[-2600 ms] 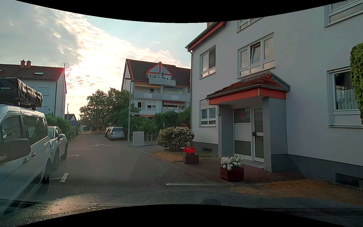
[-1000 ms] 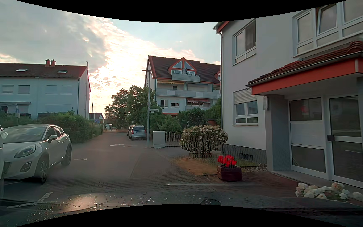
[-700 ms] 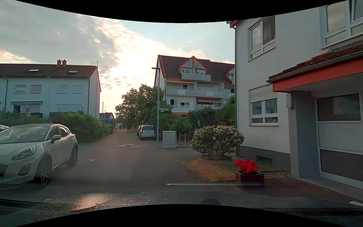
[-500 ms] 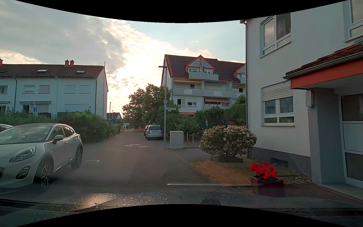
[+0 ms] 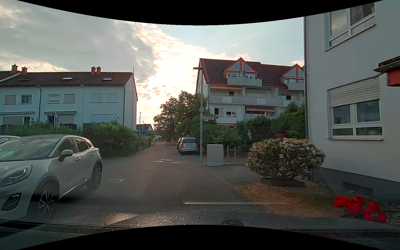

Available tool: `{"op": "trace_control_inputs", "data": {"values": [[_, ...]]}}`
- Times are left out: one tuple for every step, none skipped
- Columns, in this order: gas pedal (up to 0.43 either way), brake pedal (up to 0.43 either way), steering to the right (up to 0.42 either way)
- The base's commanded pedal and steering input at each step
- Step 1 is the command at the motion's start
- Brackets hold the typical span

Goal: Follow the waypoints while adhering to traffic rules and regulations

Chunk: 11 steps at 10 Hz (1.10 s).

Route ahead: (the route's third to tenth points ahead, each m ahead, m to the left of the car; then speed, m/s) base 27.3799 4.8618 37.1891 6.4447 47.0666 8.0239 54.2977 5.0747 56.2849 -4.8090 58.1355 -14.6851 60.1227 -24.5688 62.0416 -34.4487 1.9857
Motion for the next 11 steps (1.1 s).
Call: {"op": "trace_control_inputs", "data": {"values": [[0.008, 0.0, -0.331], [0.008, 0.0, -0.304], [0.008, 0.0, -0.282], [0.008, 0.0, -0.273], [0.008, 0.0, -0.261], [0.008, 0.0, -0.253], [0.008, 0.0, -0.246], [0.008, 0.0, -0.237], [0.0, 0.0, -0.225], [0.0, 0.0, -0.213], [0.0, 0.0, -0.195]]}}
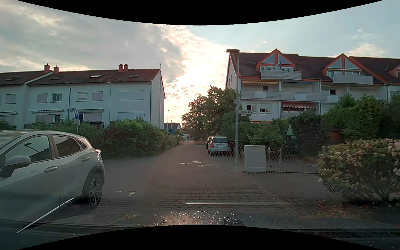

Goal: Follow the waypoints while adhering to traffic rules and regulations

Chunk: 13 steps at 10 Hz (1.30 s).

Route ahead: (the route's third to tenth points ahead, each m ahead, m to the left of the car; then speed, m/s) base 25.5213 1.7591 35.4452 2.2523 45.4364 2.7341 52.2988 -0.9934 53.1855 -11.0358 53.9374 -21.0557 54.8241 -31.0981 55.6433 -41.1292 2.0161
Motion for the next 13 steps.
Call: {"op": "trace_control_inputs", "data": {"values": [[0.0, 0.0, -0.181], [0.0, 0.0, -0.167], [0.0, 0.0, -0.15], [0.0, 0.0, -0.133], [0.0, 0.0, -0.122], [0.0, 0.0, -0.109], [0.0, 0.0, -0.101], [0.0, 0.0, -0.095], [0.0, 0.0, -0.089], [0.0, 0.0, -0.078], [0.0, 0.0, -0.065], [0.0, 0.0, -0.056], [0.0, 0.0, -0.051]]}}
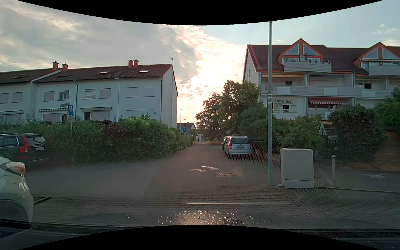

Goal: Follow the waypoints while adhering to traffic rules and regulations

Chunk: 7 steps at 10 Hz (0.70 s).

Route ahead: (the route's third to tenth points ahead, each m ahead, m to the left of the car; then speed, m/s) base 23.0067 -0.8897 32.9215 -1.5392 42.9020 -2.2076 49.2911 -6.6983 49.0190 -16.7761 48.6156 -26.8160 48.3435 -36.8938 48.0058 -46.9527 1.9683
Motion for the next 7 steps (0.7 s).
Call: {"op": "trace_control_inputs", "data": {"values": [[0.0, 0.0, -0.049], [0.0, 0.0, -0.057], [0.0, 0.0, -0.065], [0.0, 0.0, -0.072], [0.0, 0.0, -0.081], [0.0, 0.0, -0.092], [0.0, 0.0, -0.102]]}}
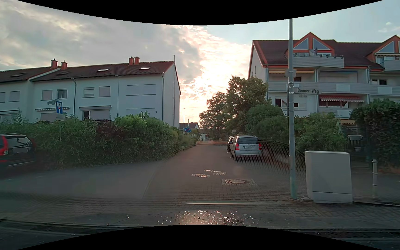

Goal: Follow the waypoints while adhering to traffic rules and regulations

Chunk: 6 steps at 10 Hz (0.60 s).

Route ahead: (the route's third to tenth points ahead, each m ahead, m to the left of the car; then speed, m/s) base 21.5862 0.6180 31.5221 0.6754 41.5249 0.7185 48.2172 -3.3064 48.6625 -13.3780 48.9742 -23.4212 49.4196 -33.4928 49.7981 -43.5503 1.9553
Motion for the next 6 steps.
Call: {"op": "trace_control_inputs", "data": {"values": [[0.0, 0.0, -0.113], [0.0, 0.0, -0.118], [0.0, 0.0, -0.119], [0.0, 0.0, -0.119], [0.0, 0.0, -0.119], [0.0, 0.0, -0.118]]}}
